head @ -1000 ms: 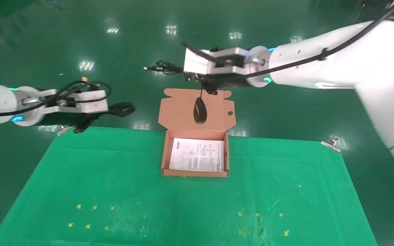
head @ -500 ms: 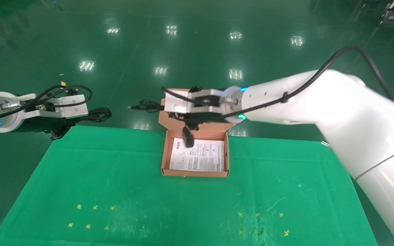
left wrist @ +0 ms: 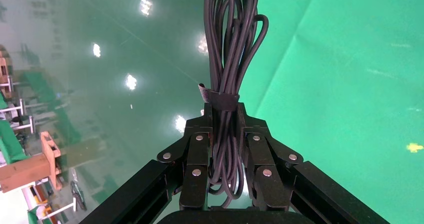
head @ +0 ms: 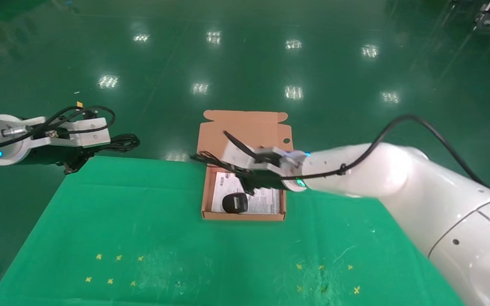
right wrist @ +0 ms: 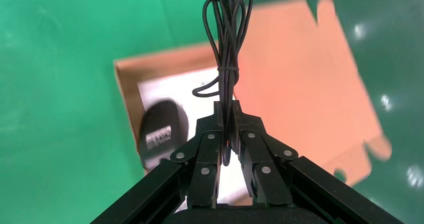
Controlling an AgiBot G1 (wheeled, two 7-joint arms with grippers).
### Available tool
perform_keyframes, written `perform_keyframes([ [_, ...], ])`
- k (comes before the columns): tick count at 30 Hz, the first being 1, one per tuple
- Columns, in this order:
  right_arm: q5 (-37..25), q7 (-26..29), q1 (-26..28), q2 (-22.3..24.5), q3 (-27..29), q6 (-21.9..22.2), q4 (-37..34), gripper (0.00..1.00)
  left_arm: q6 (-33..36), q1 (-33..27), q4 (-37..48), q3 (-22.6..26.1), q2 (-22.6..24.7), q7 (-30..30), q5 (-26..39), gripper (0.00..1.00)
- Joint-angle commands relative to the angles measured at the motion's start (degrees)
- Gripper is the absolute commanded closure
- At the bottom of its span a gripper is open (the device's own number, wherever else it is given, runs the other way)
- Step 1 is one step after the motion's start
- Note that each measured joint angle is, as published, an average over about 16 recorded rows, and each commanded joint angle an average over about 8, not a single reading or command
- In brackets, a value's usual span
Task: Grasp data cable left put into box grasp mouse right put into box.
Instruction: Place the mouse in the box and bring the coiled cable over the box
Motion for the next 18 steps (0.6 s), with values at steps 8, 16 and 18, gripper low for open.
perform_keyframes([
  [8, 2.7, 0.6, -0.7, 0.3, -2.2, 1.9, -2.6, 0.0, 0.1, 0.0, -0.1, 0.0, 0.0, 0.0, 0.0, 1.0],
  [16, 2.8, 1.0, -0.7, 1.9, -2.9, 1.8, -0.2, 0.0, -1.9, 1.2, 0.6, 0.4, 2.6, 0.9, -1.1, 1.0],
  [18, 2.7, 1.1, -0.4, 2.5, -3.1, 1.4, 0.5, 0.0, -3.2, 1.7, 1.6, 0.6, 4.1, 1.6, -1.7, 1.0],
])
